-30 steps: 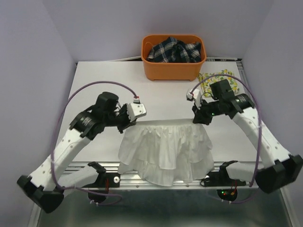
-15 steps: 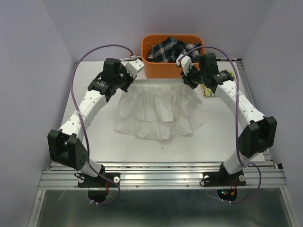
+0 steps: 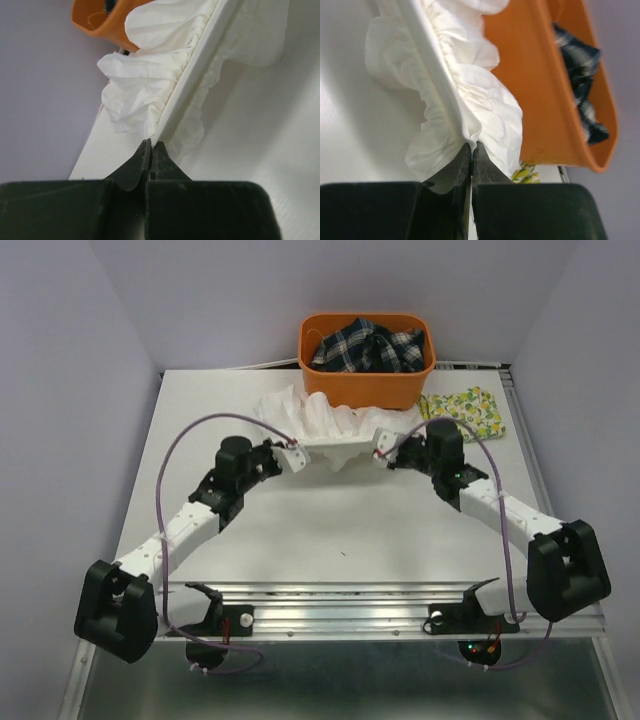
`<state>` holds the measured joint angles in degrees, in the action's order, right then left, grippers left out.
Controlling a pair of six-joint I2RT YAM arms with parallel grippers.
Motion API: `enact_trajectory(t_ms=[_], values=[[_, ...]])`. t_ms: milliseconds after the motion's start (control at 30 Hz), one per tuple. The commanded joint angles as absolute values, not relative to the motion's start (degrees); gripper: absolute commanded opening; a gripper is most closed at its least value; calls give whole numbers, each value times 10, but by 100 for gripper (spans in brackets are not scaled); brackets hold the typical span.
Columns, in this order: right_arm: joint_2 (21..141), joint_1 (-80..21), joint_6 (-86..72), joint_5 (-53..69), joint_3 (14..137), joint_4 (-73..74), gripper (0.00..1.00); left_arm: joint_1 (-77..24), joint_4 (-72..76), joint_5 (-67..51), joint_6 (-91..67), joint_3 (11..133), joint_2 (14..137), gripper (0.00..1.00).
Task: Fold and stack the skirts
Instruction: Flatten the skirt out
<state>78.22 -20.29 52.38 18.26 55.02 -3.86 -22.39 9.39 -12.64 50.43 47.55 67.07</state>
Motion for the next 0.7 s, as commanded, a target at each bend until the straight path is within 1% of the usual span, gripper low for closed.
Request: enact_trajectory(t_ms=[0, 33, 100, 167, 267, 300, 367, 400, 433, 467, 533, 633, 667], values=[[788, -214, 706, 143, 352, -231, 1, -257, 250, -19, 632, 317, 657, 0], [794, -228, 717, 140, 291, -300, 1, -264, 260, -12, 639, 302, 657, 0], [809, -238, 723, 128, 244, -357, 1, -280, 269, -6, 634, 275, 652, 0], [808, -247, 715, 117, 233, -372, 1, -289, 265, 11, 631, 261, 634, 0], [777, -247, 708, 118, 238, -327, 1, -292, 245, 3, 637, 238, 601, 0], [767, -247, 714, 121, 238, -310, 1, -292, 217, -5, 639, 230, 577, 0], [724, -247, 728, 146, 233, -251, 1, -294, 177, -34, 653, 220, 538, 0], [709, -247, 751, 171, 231, -197, 1, -299, 162, -41, 660, 209, 527, 0], [680, -247, 761, 184, 229, -172, 1, -302, 146, -53, 666, 204, 501, 0], [665, -247, 770, 196, 223, -155, 1, -307, 133, -59, 673, 198, 501, 0], [625, -247, 795, 222, 205, -115, 1, -318, 94, -66, 691, 178, 449, 0], [591, -247, 832, 244, 195, -42, 1, -326, 42, -87, 716, 170, 411, 0], [571, -247, 851, 254, 196, -3, 8, -329, -16, -117, 729, 176, 389, 3]])
